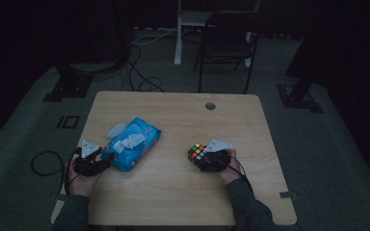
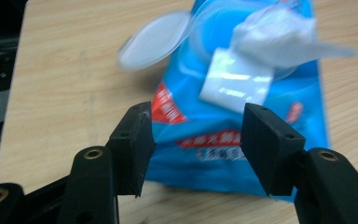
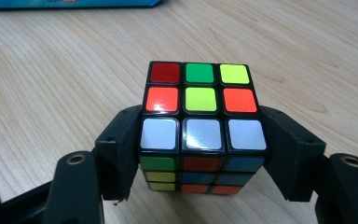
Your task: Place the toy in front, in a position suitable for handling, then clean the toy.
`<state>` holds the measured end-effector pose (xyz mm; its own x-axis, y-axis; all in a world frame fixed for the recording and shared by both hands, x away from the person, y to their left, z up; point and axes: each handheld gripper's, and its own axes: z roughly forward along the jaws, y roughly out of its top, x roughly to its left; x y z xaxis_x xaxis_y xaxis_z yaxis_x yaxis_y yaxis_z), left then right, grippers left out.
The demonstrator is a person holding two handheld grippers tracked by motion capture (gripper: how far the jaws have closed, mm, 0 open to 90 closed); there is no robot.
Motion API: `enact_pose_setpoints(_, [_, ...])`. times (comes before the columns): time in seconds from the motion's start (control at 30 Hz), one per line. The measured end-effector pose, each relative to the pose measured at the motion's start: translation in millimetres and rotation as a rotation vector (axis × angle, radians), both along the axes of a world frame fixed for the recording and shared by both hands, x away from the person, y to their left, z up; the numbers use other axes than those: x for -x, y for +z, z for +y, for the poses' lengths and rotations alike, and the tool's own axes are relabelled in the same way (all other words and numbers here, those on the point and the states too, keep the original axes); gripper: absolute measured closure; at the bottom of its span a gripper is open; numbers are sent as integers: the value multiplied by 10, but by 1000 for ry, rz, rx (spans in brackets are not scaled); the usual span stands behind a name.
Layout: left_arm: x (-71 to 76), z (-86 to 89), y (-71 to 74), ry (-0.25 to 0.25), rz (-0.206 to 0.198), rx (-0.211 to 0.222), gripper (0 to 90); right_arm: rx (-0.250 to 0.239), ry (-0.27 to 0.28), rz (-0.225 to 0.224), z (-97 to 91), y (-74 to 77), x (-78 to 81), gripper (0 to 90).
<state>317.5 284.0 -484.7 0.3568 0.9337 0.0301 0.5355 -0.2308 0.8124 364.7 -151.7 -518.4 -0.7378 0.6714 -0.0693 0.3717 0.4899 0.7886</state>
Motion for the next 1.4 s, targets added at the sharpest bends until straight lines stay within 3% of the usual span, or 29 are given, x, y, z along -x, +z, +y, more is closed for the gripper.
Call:
enact_pose_setpoints(0.57, [-91, -145, 239, -105, -52, 4, 387, -47, 0, 29, -74, -35, 27, 338])
enact_pose_setpoints(0.97, [-211, -373, 300, -196, -56, -24, 351, -56, -16, 26, -118, -22, 60, 234])
enact_pose_setpoints(1.23, [-361, -519, 287, -235, -32, -43, 316, -65, -33, 32, -161, -31, 95, 184])
enact_pose_setpoints(1.4, [-478, -586, 230, -232, 1, -72, 294, -78, -40, 29, -188, -26, 115, 182])
